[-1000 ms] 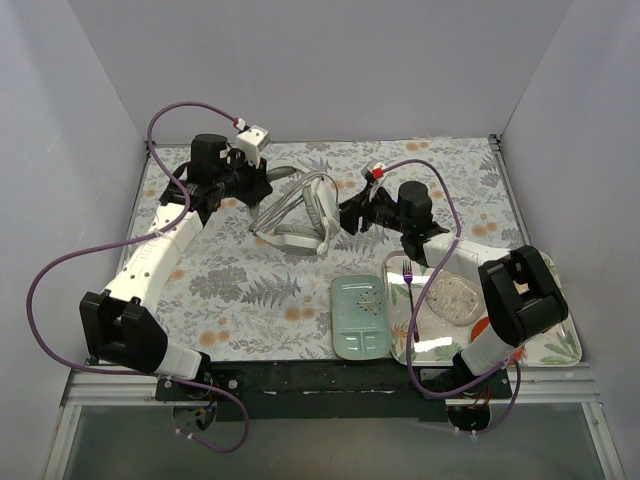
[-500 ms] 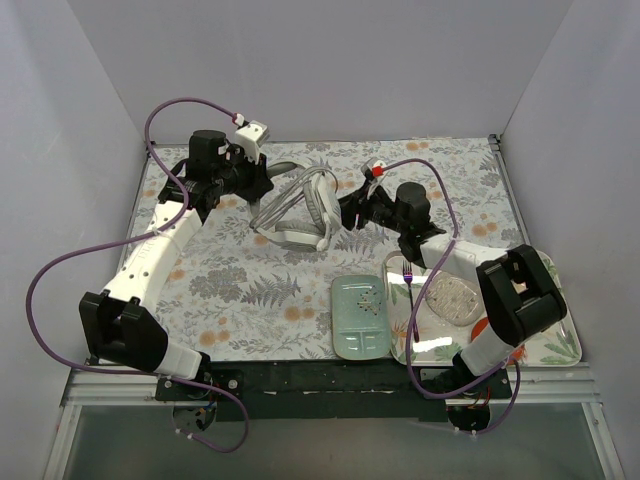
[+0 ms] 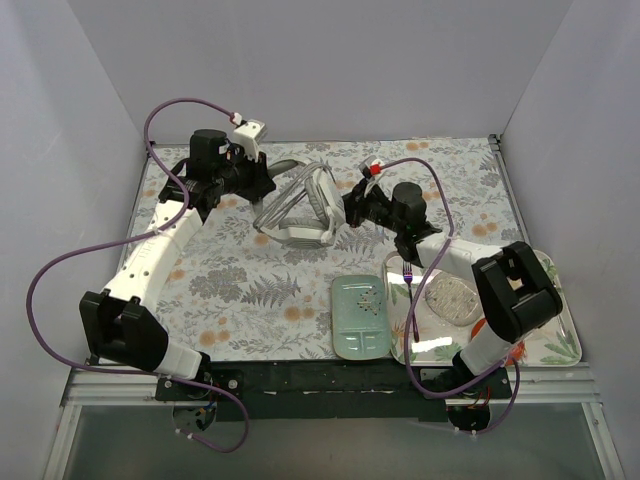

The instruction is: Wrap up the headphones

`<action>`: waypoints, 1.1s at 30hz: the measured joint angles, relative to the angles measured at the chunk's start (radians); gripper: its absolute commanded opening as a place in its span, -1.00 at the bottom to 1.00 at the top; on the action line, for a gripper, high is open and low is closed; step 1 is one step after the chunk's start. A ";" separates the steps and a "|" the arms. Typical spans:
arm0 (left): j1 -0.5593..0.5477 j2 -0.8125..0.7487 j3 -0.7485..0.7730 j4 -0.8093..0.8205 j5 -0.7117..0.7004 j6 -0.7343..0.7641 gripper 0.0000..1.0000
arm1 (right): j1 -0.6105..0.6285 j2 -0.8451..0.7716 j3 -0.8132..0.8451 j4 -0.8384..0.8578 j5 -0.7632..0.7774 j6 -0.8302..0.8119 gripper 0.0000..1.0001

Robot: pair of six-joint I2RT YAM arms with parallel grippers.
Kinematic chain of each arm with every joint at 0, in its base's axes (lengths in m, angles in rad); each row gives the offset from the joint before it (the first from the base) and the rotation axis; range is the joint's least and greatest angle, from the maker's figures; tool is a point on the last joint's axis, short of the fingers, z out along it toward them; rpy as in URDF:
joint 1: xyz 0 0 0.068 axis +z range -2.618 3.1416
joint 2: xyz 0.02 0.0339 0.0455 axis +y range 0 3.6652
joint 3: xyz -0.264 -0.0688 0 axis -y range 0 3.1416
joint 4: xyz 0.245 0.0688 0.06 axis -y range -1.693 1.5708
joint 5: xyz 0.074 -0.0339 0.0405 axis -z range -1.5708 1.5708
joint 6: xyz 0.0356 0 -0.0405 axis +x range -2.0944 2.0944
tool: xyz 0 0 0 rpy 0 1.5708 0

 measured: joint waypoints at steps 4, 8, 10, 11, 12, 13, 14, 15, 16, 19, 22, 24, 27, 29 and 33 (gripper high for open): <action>0.000 0.002 0.001 0.008 -0.013 -0.111 -1.00 | 0.015 0.029 0.016 0.019 -0.001 0.034 -0.97; -0.001 0.002 -0.037 0.063 -0.074 -0.260 -1.00 | 0.056 0.094 0.076 0.051 -0.002 0.115 -0.97; -0.001 0.002 -0.063 0.084 -0.138 -0.329 -1.00 | 0.080 0.143 0.109 0.067 0.002 0.192 -0.97; -0.001 0.002 -0.077 0.092 -0.170 -0.362 -1.00 | 0.088 0.167 0.122 0.076 0.006 0.230 -0.97; 0.000 0.004 -0.092 0.095 -0.204 -0.392 -1.00 | 0.093 0.189 0.130 0.085 0.010 0.278 -0.97; 0.000 0.008 -0.106 0.098 -0.243 -0.420 -1.00 | 0.095 0.209 0.135 0.097 0.013 0.325 -0.97; -0.001 0.013 -0.122 0.105 -0.277 -0.445 -1.00 | 0.096 0.230 0.139 0.103 0.021 0.372 -0.97; -0.001 0.021 -0.138 0.111 -0.309 -0.470 -1.00 | 0.096 0.249 0.141 0.102 0.028 0.418 -0.97; -0.003 0.031 -0.155 0.117 -0.336 -0.492 -1.00 | 0.096 0.270 0.143 0.101 0.035 0.465 -0.97; -0.006 0.065 -0.205 0.140 -0.399 -0.564 -1.00 | 0.103 0.330 0.166 0.077 0.053 0.563 -0.97; 0.001 0.097 -0.250 0.157 -0.433 -0.636 -1.00 | 0.115 0.387 0.188 0.062 0.069 0.664 -0.97; 0.011 0.109 -0.274 0.163 -0.434 -0.678 -1.00 | 0.120 0.415 0.188 0.063 0.079 0.729 -0.97; 0.034 0.137 -0.301 0.174 -0.427 -0.736 -1.00 | 0.126 0.443 0.195 0.064 0.091 0.798 -0.97; 0.054 0.159 -0.311 0.178 -0.425 -0.766 -1.00 | 0.131 0.460 0.207 0.061 0.107 0.835 -0.96; 0.085 0.190 -0.322 0.200 -0.429 -0.798 -1.00 | 0.141 0.510 0.255 0.061 0.127 0.917 -0.96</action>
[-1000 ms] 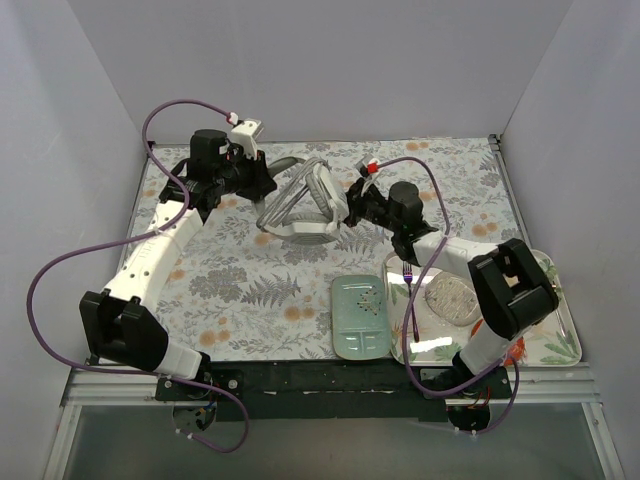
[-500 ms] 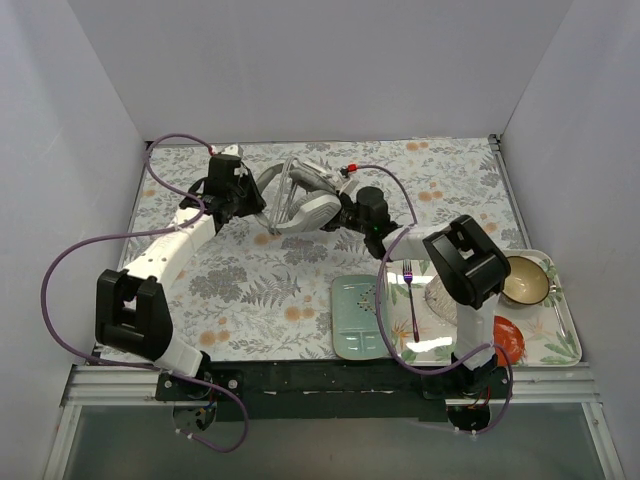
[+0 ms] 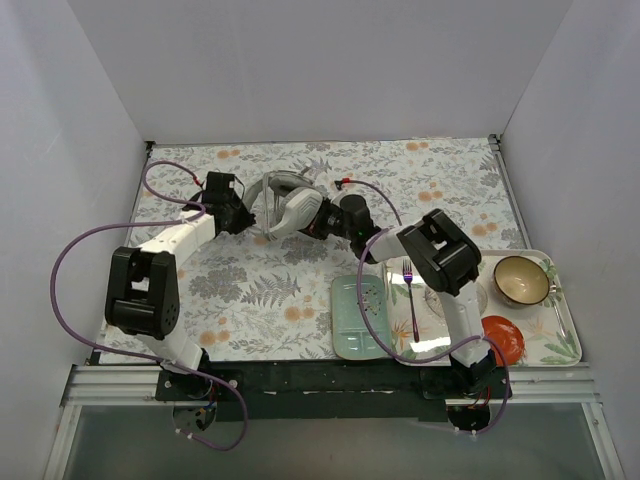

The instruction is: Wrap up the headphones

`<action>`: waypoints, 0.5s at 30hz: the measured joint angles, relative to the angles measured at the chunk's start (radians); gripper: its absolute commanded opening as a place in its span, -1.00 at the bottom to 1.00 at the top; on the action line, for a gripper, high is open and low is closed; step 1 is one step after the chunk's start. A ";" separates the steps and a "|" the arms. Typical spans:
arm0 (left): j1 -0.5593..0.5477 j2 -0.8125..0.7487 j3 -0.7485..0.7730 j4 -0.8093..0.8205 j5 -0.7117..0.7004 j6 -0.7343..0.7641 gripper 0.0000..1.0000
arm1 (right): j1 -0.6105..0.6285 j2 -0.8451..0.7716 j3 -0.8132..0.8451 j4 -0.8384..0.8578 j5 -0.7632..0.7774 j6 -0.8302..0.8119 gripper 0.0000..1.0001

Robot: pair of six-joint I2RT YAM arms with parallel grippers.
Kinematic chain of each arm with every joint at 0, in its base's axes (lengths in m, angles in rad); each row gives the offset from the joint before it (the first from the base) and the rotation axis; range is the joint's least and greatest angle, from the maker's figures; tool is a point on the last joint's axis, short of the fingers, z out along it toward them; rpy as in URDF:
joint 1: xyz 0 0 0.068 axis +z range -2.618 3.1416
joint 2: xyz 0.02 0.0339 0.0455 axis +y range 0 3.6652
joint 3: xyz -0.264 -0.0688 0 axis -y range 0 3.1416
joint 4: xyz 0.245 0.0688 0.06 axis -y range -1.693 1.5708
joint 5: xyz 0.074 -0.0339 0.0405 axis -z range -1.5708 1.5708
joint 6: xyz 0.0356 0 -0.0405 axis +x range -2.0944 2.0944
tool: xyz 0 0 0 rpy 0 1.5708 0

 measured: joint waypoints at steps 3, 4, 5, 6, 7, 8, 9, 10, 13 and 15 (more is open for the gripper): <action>0.011 0.019 -0.017 0.032 -0.017 -0.013 -1.00 | 0.009 0.063 0.033 0.038 0.008 0.093 -0.94; 0.014 0.025 -0.025 0.034 -0.026 -0.018 -1.00 | 0.012 0.084 0.043 0.046 0.009 0.121 -0.91; 0.016 0.031 -0.034 0.038 -0.034 -0.023 -1.00 | 0.016 0.103 0.051 0.047 0.009 0.143 -0.91; 0.018 0.037 -0.039 0.037 -0.042 -0.025 -1.00 | 0.022 0.119 0.058 0.045 0.010 0.163 -0.90; 0.020 0.045 -0.045 0.040 -0.051 -0.027 -1.00 | 0.027 0.131 0.064 0.043 0.011 0.179 -0.88; 0.023 0.052 -0.050 0.040 -0.058 -0.030 -1.00 | 0.032 0.140 0.072 0.037 0.013 0.185 -0.88; 0.027 0.058 -0.052 0.040 -0.062 -0.030 -1.00 | 0.036 0.148 0.079 0.032 0.013 0.191 -0.86; 0.030 0.064 -0.052 0.040 -0.066 -0.029 -1.00 | 0.039 0.153 0.084 0.026 0.013 0.197 -0.83; 0.032 0.075 -0.052 0.042 -0.069 -0.027 -1.00 | 0.042 0.157 0.086 0.020 0.013 0.211 -0.74; 0.032 0.084 -0.052 0.045 -0.068 -0.026 -1.00 | 0.042 0.158 0.079 0.022 0.013 0.224 -0.71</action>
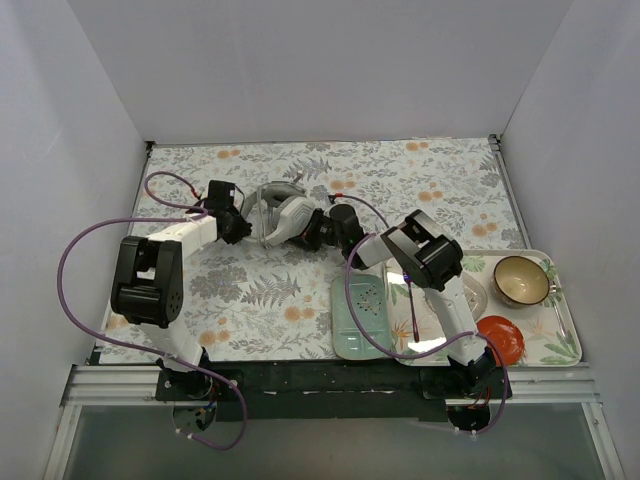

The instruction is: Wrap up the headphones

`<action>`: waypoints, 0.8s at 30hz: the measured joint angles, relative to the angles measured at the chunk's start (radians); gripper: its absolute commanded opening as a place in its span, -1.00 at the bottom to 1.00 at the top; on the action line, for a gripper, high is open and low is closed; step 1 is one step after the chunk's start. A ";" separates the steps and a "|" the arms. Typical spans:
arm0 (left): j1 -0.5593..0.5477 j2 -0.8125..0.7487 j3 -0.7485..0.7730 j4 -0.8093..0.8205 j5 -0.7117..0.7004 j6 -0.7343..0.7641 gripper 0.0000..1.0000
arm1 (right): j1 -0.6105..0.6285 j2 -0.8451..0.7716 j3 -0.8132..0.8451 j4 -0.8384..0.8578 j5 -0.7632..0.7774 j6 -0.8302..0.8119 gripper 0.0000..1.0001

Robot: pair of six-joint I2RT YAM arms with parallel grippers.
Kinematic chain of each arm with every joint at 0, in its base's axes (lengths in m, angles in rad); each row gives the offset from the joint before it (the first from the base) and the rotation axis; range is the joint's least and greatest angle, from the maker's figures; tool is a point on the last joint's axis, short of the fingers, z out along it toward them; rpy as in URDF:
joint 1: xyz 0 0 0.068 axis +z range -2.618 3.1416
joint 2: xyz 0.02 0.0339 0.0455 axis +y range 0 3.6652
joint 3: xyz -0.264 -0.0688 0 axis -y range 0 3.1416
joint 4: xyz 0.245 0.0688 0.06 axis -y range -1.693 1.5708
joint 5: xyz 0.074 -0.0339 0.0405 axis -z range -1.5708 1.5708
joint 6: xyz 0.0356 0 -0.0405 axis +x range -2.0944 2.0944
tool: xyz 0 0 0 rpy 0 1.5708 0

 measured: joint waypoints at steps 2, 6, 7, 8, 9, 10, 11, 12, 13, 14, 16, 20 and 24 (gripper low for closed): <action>-0.002 0.011 -0.001 0.004 0.003 0.003 -1.00 | 0.001 0.000 -0.018 0.014 0.000 0.011 -0.67; -0.004 0.038 -0.014 0.015 0.010 0.018 -1.00 | 0.002 0.000 -0.049 0.018 0.000 0.020 -0.62; -0.003 0.044 -0.014 0.020 0.010 0.020 -1.00 | 0.003 0.001 -0.054 0.018 0.000 0.023 -0.59; -0.003 0.045 -0.014 0.027 0.009 0.024 -1.00 | 0.003 0.002 -0.057 0.021 0.000 0.029 -0.58; -0.003 0.048 -0.014 0.030 0.010 0.026 -1.00 | 0.003 0.002 -0.060 0.022 0.000 0.035 -0.56; -0.003 0.049 -0.013 0.033 0.010 0.027 -1.00 | 0.003 0.002 -0.062 0.028 0.000 0.039 -0.53; -0.003 0.050 -0.013 0.036 0.010 0.028 -1.00 | 0.003 0.002 -0.065 0.035 0.000 0.043 -0.51; -0.003 0.050 -0.013 0.037 0.010 0.028 -1.00 | 0.003 0.002 -0.071 0.044 0.000 0.046 -0.50; -0.003 0.051 -0.013 0.040 0.010 0.028 -1.00 | 0.003 0.001 -0.086 0.063 0.000 0.055 -0.49; -0.003 0.051 -0.013 0.042 0.009 0.029 -1.00 | 0.003 -0.001 -0.097 0.077 0.001 0.062 -0.49; -0.003 0.053 -0.013 0.048 0.008 0.033 -1.00 | 0.003 -0.016 -0.134 0.101 0.007 0.070 -0.48; 0.000 0.071 -0.010 0.106 -0.043 0.009 -1.00 | 0.025 -0.067 -0.224 0.110 -0.024 0.078 -0.46; 0.018 0.085 -0.010 0.151 -0.089 -0.006 -1.00 | 0.064 -0.108 -0.275 0.109 -0.056 0.077 -0.46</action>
